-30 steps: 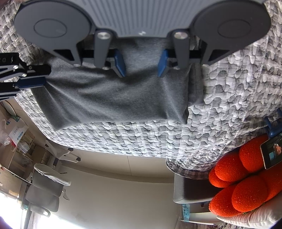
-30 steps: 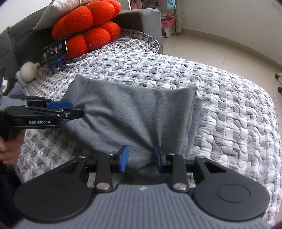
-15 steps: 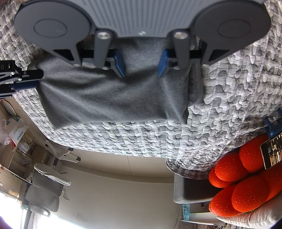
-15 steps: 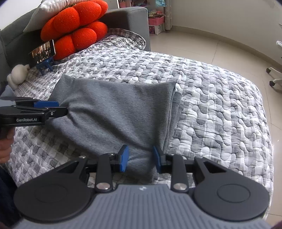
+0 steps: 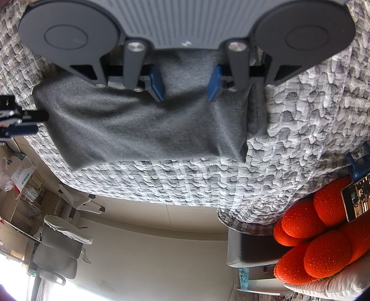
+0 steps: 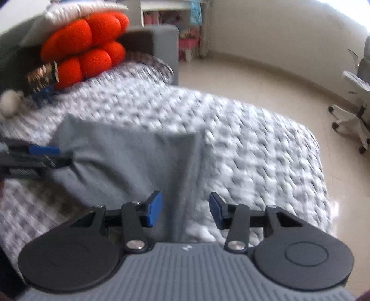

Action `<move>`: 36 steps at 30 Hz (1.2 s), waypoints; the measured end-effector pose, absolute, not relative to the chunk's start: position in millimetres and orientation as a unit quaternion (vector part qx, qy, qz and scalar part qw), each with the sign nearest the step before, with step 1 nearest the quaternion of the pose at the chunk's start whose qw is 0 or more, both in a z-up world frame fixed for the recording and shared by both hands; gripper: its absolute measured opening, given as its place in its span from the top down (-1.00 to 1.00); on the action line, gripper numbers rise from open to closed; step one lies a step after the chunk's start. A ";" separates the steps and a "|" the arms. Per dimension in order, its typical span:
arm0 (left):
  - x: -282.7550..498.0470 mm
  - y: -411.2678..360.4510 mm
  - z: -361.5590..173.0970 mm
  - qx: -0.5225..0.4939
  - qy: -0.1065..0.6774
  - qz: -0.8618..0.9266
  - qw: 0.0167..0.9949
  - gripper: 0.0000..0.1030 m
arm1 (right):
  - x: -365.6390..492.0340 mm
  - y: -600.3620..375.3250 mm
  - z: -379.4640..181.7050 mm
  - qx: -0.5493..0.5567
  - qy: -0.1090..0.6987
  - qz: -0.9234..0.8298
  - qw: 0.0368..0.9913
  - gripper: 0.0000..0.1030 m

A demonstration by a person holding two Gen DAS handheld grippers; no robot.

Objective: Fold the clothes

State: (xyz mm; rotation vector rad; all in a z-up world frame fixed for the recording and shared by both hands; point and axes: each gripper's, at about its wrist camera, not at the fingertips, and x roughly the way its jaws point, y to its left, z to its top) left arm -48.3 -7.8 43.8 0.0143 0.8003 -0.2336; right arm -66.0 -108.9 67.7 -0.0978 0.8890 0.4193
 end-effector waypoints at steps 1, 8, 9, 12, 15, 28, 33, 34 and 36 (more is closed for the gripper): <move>-48.3 -7.8 43.7 0.007 0.389 -0.113 0.914 0.14 | -66.1 -109.3 67.7 -0.047 0.427 0.201 0.881 0.08; -49.0 -8.2 43.7 0.009 0.387 -0.114 0.915 0.14 | -66.5 -111.7 67.5 -0.047 0.427 0.199 0.881 0.08; -49.0 -8.3 43.7 0.009 0.387 -0.114 0.915 0.14 | -66.6 -112.0 67.4 -0.047 0.427 0.199 0.881 0.08; -49.5 -8.3 44.0 0.008 0.388 -0.114 0.915 0.14 | -66.7 -113.1 67.4 -0.047 0.427 0.198 0.881 0.08; -49.1 -6.8 44.1 0.006 0.388 -0.114 0.914 0.12 | -66.9 -114.1 67.3 -0.047 0.427 0.197 0.881 0.08; -58.4 14.8 48.0 -0.022 0.398 -0.100 0.911 0.10 | -63.0 -113.3 65.5 -0.048 0.428 0.195 0.881 0.08; -62.4 21.1 48.2 -0.027 0.400 -0.100 0.910 0.10 | -62.4 -112.5 65.7 -0.051 0.429 0.193 0.881 0.05; -62.5 22.5 48.4 -0.031 0.402 -0.101 0.910 0.10 | -62.3 -112.2 65.7 -0.052 0.429 0.193 0.881 0.05; -62.1 26.2 48.7 -0.042 0.405 -0.103 0.907 0.11 | -62.2 -112.1 65.6 -0.053 0.429 0.193 0.881 0.05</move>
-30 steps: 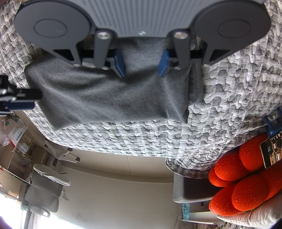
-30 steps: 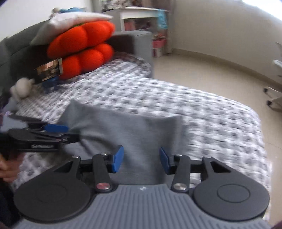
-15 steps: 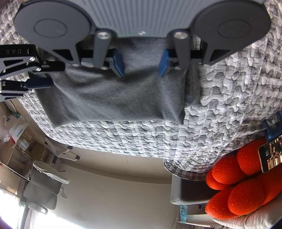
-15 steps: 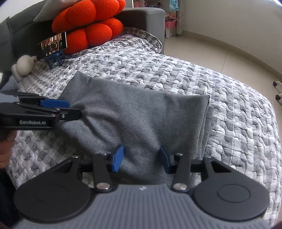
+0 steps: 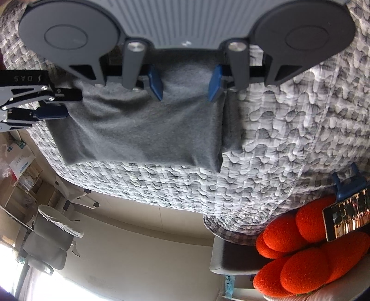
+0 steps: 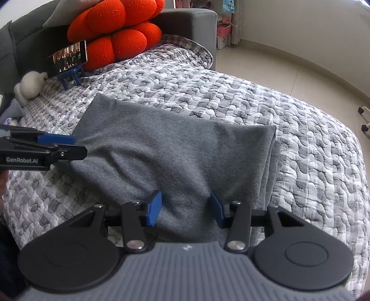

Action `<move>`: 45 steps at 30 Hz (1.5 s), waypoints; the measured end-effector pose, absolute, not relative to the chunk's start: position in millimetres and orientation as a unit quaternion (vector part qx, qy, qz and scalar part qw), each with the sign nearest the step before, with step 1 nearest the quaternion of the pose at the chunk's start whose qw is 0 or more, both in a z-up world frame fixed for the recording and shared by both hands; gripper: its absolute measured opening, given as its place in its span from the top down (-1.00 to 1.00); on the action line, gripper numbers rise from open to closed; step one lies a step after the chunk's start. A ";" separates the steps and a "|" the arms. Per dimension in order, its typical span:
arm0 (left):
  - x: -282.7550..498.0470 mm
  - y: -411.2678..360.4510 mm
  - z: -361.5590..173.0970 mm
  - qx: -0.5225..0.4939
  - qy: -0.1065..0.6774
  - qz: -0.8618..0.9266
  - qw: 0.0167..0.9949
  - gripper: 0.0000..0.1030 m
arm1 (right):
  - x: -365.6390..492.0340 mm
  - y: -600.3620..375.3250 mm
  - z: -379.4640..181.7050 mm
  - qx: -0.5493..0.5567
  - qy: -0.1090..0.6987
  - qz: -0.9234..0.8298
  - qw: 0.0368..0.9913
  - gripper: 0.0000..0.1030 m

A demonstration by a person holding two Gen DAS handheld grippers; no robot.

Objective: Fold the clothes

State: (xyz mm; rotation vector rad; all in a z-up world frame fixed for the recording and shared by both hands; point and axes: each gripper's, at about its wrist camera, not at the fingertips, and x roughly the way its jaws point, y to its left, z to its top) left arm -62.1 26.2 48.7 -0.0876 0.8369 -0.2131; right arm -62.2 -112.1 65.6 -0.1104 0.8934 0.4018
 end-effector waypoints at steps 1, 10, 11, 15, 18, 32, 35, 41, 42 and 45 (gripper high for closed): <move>-61.5 28.9 48.5 -0.050 0.408 -0.105 0.906 0.11 | -62.1 -112.1 65.6 -0.053 0.429 0.193 0.881 0.04; -56.6 47.3 48.5 -0.102 0.422 -0.107 0.894 0.33 | -61.6 -112.0 65.3 -0.057 0.428 0.194 0.881 0.04; -57.1 46.1 48.5 -0.097 0.422 -0.105 0.895 0.33 | -61.6 -112.0 65.3 -0.057 0.428 0.194 0.881 0.04; -56.7 48.4 48.3 -0.084 0.425 -0.093 0.896 0.33 | -61.4 -111.9 65.2 -0.058 0.428 0.195 0.881 0.04; -52.3 55.7 45.5 -0.070 0.435 -0.061 0.896 0.19 | -61.8 -111.0 65.1 -0.059 0.428 0.195 0.881 0.04; -53.4 55.1 59.1 -0.032 0.405 -0.048 0.913 0.21 | -63.6 -110.0 69.5 -0.058 0.414 0.194 0.888 0.04; -51.7 55.2 65.5 -0.035 0.388 -0.049 0.920 0.20 | -62.5 -112.5 74.5 -0.047 0.396 0.186 0.898 0.04; -44.1 46.7 70.0 -0.039 0.362 -0.059 0.930 0.18 | -51.3 -120.7 77.2 -0.019 0.378 0.149 0.914 0.04; -42.0 45.5 70.3 -0.040 0.357 -0.060 0.931 0.17 | -48.9 -122.0 76.4 -0.018 0.378 0.142 0.915 0.04; -35.6 41.9 71.6 -0.045 0.345 -0.066 0.935 0.16 | -43.4 -125.5 75.2 -0.012 0.377 0.127 0.917 0.04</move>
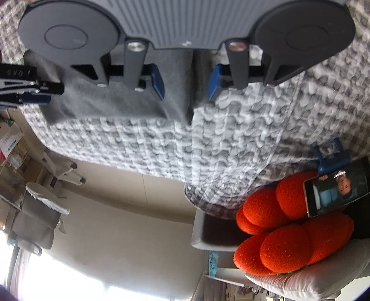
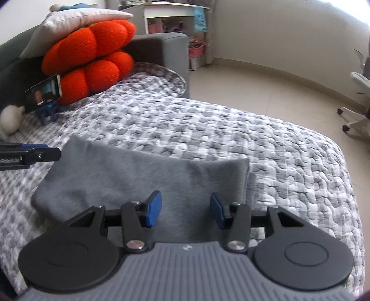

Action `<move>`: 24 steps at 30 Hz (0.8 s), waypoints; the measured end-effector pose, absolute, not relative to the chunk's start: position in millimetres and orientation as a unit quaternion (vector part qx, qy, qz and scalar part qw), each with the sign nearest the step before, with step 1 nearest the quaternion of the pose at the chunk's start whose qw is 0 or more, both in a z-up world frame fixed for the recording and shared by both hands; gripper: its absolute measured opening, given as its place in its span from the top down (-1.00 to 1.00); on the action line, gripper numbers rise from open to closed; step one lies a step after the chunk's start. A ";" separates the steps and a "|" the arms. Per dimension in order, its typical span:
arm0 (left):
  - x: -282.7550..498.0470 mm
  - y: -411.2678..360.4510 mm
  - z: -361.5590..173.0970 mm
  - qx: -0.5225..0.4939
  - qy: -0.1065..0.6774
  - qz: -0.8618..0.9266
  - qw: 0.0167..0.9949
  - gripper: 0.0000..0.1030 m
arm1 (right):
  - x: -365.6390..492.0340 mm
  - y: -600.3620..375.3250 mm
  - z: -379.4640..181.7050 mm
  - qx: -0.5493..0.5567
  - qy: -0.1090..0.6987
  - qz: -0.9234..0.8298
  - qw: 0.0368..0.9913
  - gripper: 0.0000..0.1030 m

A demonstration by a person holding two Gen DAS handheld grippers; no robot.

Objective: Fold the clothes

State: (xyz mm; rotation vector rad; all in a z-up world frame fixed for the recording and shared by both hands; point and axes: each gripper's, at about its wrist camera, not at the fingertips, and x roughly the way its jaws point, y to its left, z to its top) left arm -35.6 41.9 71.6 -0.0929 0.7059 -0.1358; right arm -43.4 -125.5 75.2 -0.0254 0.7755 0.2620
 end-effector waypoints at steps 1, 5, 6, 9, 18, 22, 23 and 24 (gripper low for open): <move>-33.2 40.4 72.1 -0.048 0.341 -0.072 0.936 0.16 | -41.7 -126.7 74.9 -0.010 0.376 0.124 0.918 0.04; -22.9 31.3 72.3 -0.054 0.329 -0.092 0.938 0.14 | -36.1 -129.4 75.0 0.002 0.371 0.119 0.921 0.04; -19.9 28.4 72.1 -0.058 0.328 -0.099 0.938 0.14 | -34.7 -130.1 75.0 0.005 0.369 0.118 0.922 0.04; -10.4 20.8 67.8 -0.065 0.331 -0.112 0.935 0.14 | -29.4 -127.9 73.9 0.007 0.366 0.119 0.923 0.04; 8.4 22.3 44.4 -0.077 0.371 -0.093 0.921 0.16 | -14.8 -125.7 67.3 0.006 0.370 0.131 0.920 0.03; 8.4 25.5 45.5 -0.085 0.372 -0.092 0.920 0.18 | -13.9 -129.5 69.2 0.008 0.365 0.126 0.922 0.05; 8.6 26.7 46.7 -0.086 0.371 -0.091 0.920 0.19 | -13.8 -130.3 69.6 0.008 0.365 0.124 0.923 0.06; 9.1 28.2 48.0 -0.088 0.370 -0.090 0.920 0.19 | -13.6 -130.4 69.5 0.008 0.365 0.122 0.923 0.07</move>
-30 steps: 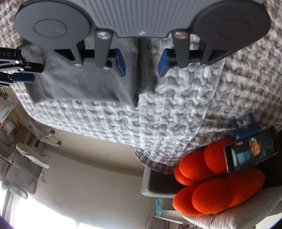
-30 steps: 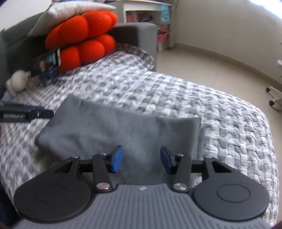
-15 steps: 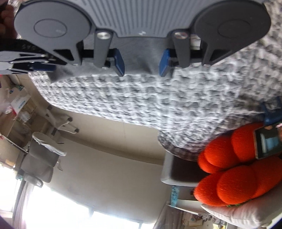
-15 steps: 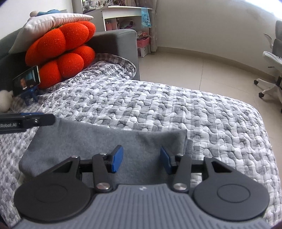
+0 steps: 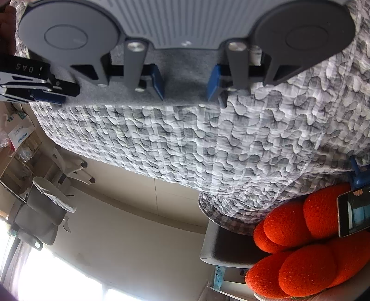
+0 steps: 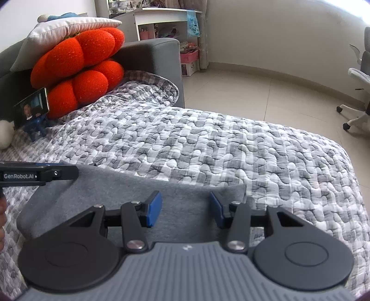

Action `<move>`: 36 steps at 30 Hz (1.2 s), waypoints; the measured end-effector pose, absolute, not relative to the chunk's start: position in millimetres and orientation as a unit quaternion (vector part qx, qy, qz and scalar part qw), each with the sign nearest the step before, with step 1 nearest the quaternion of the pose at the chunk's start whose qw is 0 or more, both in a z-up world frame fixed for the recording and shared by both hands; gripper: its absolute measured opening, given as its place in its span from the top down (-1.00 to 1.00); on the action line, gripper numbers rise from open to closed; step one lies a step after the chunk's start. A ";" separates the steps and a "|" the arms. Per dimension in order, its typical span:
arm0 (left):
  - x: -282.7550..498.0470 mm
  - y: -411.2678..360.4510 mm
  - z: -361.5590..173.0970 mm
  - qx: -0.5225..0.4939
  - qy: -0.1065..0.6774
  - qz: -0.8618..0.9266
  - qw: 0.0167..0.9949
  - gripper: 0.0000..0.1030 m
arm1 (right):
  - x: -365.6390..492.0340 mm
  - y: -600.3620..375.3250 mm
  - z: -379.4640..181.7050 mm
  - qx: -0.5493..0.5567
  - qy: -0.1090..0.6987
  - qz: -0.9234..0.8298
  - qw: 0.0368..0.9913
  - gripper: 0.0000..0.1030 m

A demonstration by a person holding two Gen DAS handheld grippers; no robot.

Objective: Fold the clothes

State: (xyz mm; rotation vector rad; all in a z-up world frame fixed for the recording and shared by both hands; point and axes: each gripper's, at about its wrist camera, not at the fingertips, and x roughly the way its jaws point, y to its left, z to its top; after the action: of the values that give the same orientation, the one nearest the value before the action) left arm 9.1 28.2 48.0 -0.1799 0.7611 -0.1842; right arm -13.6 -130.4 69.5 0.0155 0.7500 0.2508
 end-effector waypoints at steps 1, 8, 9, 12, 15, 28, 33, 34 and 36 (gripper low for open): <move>10.1 29.8 48.7 -0.088 0.370 -0.088 0.921 0.19 | -13.5 -130.6 69.4 0.007 0.366 0.120 0.923 0.07; 16.4 35.0 46.2 -0.083 0.372 -0.082 0.921 0.21 | -12.4 -131.6 68.7 0.003 0.372 0.108 0.922 0.11; 16.5 34.6 46.1 -0.081 0.372 -0.082 0.921 0.21 | -12.3 -131.8 68.6 0.002 0.372 0.106 0.922 0.11; 17.2 34.9 45.7 -0.082 0.371 -0.082 0.921 0.21 | -12.0 -132.0 68.6 0.000 0.374 0.101 0.922 0.11; 17.1 33.7 46.2 -0.080 0.371 -0.081 0.921 0.21 | -14.5 -128.8 71.9 -0.002 0.362 0.101 0.927 0.11; 17.5 33.4 46.8 -0.080 0.372 -0.082 0.921 0.20 | -7.2 -88.6 65.2 -0.018 0.356 0.142 0.923 0.11; 19.0 33.7 45.6 -0.076 0.373 -0.081 0.921 0.20 | -0.5 -80.8 58.7 -0.038 0.364 0.131 0.921 0.11; 19.2 34.2 45.6 -0.077 0.374 -0.081 0.921 0.20 | -0.4 -81.2 59.0 -0.037 0.363 0.131 0.922 0.11; 19.0 35.1 45.6 -0.078 0.374 -0.081 0.921 0.20 | -0.1 -82.1 59.6 -0.034 0.360 0.130 0.923 0.11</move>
State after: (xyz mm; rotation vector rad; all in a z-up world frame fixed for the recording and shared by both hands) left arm 19.0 35.1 45.6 -0.1606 0.7688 -0.1658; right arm -0.1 -82.1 59.6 -0.0704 0.7388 0.2677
